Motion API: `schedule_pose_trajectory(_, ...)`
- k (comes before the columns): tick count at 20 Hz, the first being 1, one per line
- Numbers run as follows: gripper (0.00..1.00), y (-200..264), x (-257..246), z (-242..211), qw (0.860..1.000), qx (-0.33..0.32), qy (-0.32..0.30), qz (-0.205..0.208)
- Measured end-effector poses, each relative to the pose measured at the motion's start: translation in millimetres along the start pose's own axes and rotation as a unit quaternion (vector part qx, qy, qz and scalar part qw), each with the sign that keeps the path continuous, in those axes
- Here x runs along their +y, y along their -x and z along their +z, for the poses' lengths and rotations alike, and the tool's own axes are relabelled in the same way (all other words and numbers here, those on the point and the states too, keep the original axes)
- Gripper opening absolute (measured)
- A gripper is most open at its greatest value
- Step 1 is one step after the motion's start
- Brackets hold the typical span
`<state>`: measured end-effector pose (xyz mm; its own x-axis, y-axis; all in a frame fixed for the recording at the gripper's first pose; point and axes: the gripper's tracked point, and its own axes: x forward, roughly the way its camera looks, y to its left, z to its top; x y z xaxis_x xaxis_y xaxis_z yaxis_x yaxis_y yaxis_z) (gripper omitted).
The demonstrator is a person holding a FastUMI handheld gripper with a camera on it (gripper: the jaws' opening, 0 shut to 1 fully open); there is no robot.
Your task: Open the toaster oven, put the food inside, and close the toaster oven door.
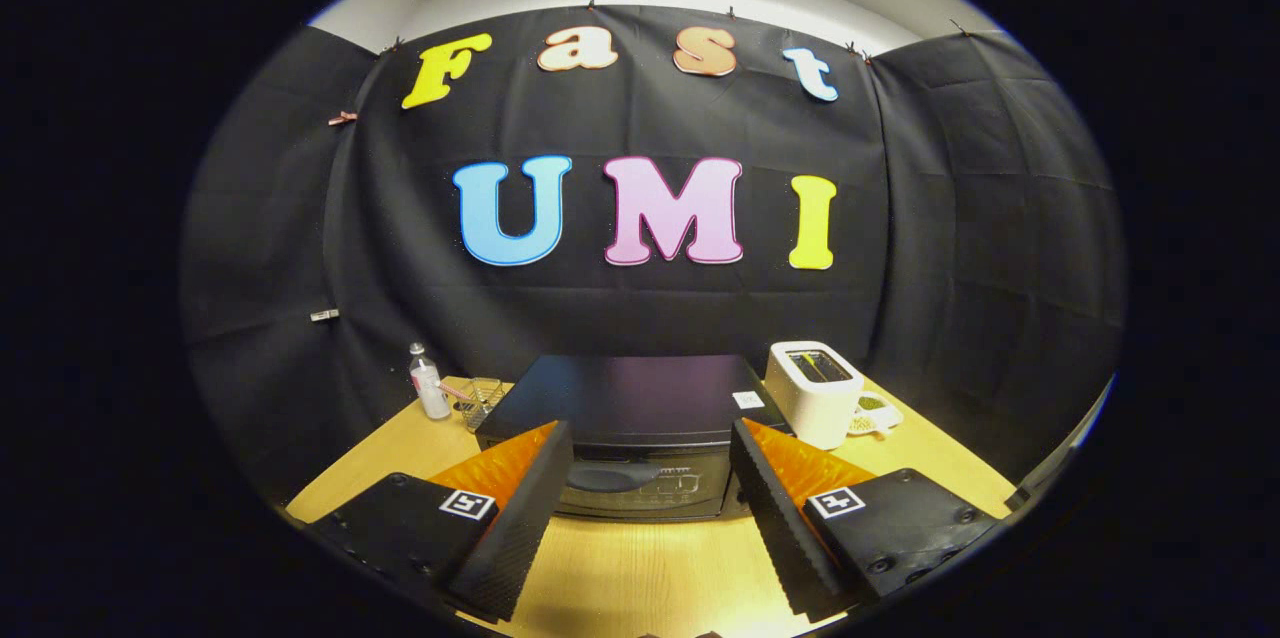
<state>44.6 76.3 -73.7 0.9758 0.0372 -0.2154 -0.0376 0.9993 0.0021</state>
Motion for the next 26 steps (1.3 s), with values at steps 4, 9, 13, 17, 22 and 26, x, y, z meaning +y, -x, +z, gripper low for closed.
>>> schedule_pose_trajectory(4, 0.97, -37, 19, -13, 1.000, 0.016, 0.019, -0.003)
schedule_pose_trajectory(9, 0.98, -74, 31, -51, 0.998, 0.061, 0.012, -0.016)
schedule_pose_trajectory(13, 0.98, -94, 35, -75, 0.996, 0.087, 0.024, -0.017)
schedule_pose_trajectory(17, 0.98, -107, 31, -91, 0.993, 0.112, 0.006, -0.020)
schedule_pose_trajectory(22, 0.98, -108, 31, -91, 0.994, 0.111, 0.009, -0.015)
schedule_pose_trajectory(26, 0.98, -102, 32, -95, 0.993, 0.117, 0.005, -0.003)
